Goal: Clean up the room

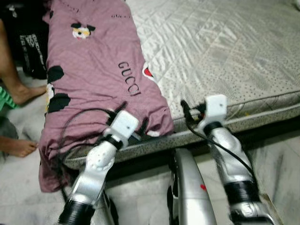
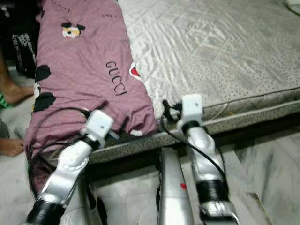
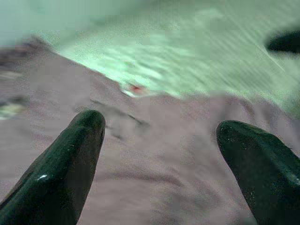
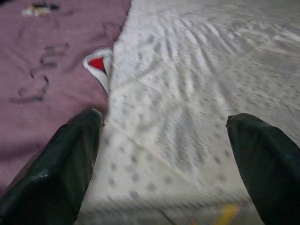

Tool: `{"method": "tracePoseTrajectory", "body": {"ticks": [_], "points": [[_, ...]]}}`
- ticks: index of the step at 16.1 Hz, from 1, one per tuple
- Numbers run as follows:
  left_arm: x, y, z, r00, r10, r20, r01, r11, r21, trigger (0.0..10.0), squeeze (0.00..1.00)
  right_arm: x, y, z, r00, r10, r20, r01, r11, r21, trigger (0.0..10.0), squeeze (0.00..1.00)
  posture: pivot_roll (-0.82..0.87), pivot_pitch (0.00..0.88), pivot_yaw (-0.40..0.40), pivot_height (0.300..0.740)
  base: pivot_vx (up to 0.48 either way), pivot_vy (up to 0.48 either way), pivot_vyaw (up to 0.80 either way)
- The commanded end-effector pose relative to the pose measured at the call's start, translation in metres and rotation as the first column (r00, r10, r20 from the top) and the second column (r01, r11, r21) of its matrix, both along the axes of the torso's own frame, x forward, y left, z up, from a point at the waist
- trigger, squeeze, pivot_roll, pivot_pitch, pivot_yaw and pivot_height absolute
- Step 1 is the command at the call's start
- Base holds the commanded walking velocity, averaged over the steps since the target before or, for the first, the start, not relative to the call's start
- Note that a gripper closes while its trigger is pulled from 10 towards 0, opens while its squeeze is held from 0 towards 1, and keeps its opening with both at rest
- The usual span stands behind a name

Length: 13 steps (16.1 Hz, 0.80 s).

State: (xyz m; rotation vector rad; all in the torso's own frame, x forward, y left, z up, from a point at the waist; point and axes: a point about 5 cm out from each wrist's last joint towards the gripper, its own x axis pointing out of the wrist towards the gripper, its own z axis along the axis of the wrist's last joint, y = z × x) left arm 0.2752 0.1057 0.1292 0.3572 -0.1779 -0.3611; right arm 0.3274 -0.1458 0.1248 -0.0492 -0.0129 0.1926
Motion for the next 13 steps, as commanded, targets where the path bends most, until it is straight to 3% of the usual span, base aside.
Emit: {"method": "tracePoseTrajectory", "body": {"ticks": [1,2,3,4,5,8,10,13], "points": [[-0.003,0.012,0.013,0.993,0.095,0.073,-0.091,0.995,-0.05,10.0,0.0,0.003,0.006,0.001,1.0,0.006,0.012,-0.006,1.0,0.009,10.0,0.0,-0.04,0.034,0.005,0.494,0.0,0.0,0.0],[-0.005,0.02,0.016,0.981,0.174,0.09,-0.165,0.982,-0.094,10.0,0.0,0.004,0.008,0.002,1.0,0.006,0.018,-0.006,1.0,0.013,10.0,0.0,-0.03,0.027,0.008,0.494,0.0,0.0,0.0],[-0.011,0.044,0.02,0.926,0.365,0.091,-0.342,0.918,-0.202,10.0,0.0,0.007,0.014,0.004,1.0,0.009,0.029,-0.009,1.0,0.024,10.0,0.0,-0.03,0.011,0.017,0.494,0.0,0.0,0.0],[-0.011,0.044,0.02,0.926,0.365,0.091,-0.342,0.918,-0.202,10.0,0.0,0.007,0.014,0.004,1.0,0.009,0.029,-0.009,1.0,0.024,10.0,0.0,-0.03,0.011,0.017,0.494,0.0,0.0,0.0],[-0.024,0.074,0.016,0.849,0.526,0.058,-0.497,0.83,-0.253,10.0,0.0,0.014,0.023,0.007,0.999,0.014,0.039,-0.016,0.999,0.05,10.0,0.0,-0.01,0.0,0.019,0.494,0.0,0.0,0.0],[-0.038,0.103,0.012,0.767,0.641,0.016,-0.612,0.739,-0.282,10.0,0.0,0.022,0.032,0.011,0.999,0.0,0.047,-0.005,0.994,0.107,10.0,0.0,0.01,0.0,0.01,0.494,0.0,0.0,0.0],[-0.039,0.107,0.008,0.752,0.659,-0.012,-0.632,0.715,-0.301,10.0,0.0,0.022,0.035,0.013,0.999,0.002,0.051,-0.009,0.99,0.142,10.0,0.0,0.01,0.0,0.012,0.494,0.0,0.0,0.0],[-0.039,0.102,0.013,0.772,0.635,-0.005,-0.608,0.737,-0.297,10.0,0.0,0.016,0.038,0.012,0.997,0.044,0.071,-0.057,0.98,0.191,10.0,0.0,0.02,0.0,0.025,0.494,0.0,0.0,0.0]]}}
